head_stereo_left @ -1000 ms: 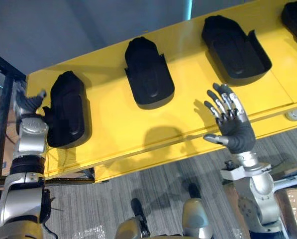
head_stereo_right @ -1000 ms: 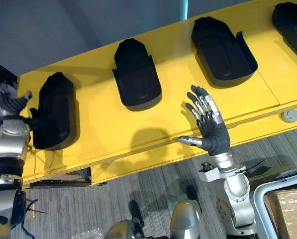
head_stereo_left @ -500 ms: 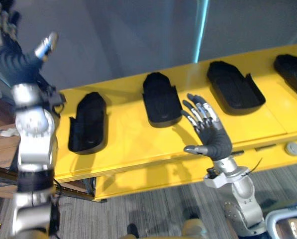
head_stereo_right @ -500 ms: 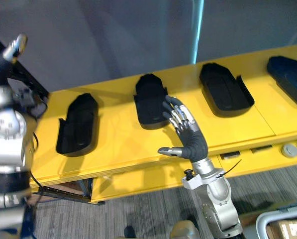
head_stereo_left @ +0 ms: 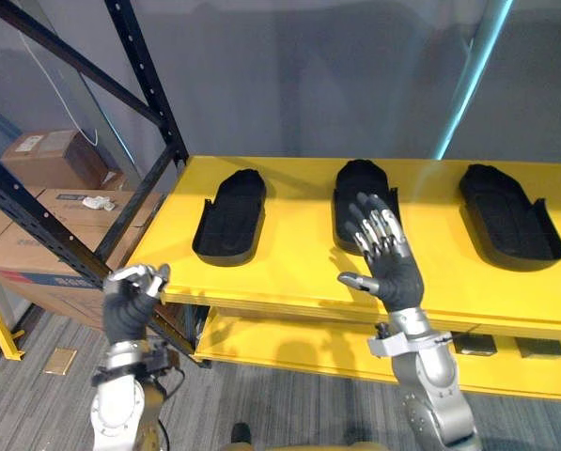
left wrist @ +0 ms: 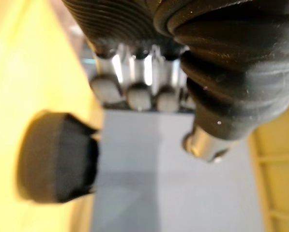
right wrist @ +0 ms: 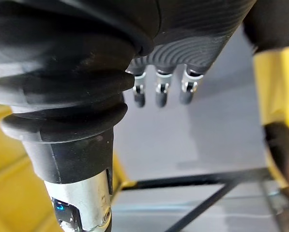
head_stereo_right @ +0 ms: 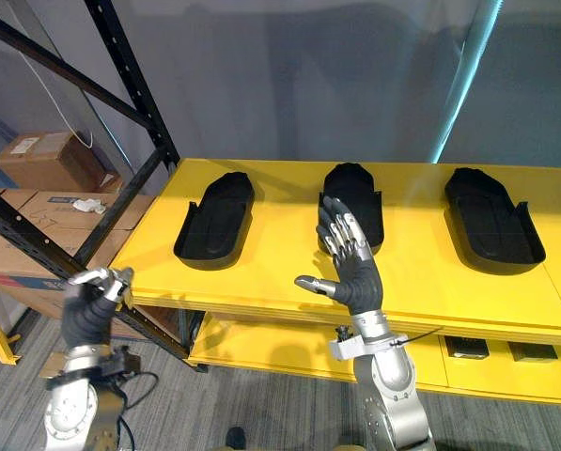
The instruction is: Walk over and take plastic housings, then place them on the shelf
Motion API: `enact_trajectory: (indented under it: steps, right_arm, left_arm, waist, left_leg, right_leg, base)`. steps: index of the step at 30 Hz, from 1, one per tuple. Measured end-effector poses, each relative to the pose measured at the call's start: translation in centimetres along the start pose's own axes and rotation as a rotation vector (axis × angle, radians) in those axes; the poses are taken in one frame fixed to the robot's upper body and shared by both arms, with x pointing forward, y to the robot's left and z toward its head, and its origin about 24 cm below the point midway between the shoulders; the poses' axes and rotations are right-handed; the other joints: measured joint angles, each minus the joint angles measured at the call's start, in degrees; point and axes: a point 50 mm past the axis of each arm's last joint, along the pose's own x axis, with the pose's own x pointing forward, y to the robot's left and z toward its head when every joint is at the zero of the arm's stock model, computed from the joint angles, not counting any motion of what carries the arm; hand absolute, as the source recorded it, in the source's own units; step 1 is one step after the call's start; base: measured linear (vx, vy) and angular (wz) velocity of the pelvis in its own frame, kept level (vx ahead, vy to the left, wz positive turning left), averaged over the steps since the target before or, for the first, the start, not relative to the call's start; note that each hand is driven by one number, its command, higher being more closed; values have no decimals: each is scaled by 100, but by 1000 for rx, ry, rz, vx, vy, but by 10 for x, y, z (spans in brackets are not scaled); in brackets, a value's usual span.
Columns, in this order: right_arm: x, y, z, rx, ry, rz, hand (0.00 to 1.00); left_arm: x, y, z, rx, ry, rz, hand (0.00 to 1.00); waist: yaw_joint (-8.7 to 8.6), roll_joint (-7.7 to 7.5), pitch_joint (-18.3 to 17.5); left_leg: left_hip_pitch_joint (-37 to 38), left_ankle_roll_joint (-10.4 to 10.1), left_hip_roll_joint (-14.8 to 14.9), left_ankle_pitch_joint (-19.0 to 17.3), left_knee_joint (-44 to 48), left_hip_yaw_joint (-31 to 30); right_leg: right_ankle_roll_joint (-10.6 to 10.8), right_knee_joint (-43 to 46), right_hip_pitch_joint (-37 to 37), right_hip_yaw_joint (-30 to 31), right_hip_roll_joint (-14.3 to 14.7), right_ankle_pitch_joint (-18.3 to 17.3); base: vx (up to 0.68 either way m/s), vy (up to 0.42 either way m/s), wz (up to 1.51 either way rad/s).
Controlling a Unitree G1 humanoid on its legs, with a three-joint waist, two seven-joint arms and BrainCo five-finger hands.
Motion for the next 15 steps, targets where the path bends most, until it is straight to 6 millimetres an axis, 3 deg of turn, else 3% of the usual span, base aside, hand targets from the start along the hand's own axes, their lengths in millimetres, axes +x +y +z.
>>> enact_trajectory:
  steps: [8, 15]
  right_arm:
    - [-7, -5, -9, -4, 50, -37, 0]
    - [-10, -9, -21, -2, 104, -35, 0]
  left_arm:
    - [19, 2, -32, 75, 87, 44, 100]
    - [49, 15, -34, 139, 47, 154, 100]
  waist:
    - [-15, -2, -1]
    - [-108, -35, 9]
  left_leg:
    - [23, -10, 30, 18, -7, 41]
    - [118, -16, 97, 20, -8, 395]
  right_leg:
    - [-26, 17, -20, 35, 23, 20]
    - [-50, 1, -189, 382, 67, 142]
  base:
    - [-7, -1, -2]
    - [-28, 3, -27]
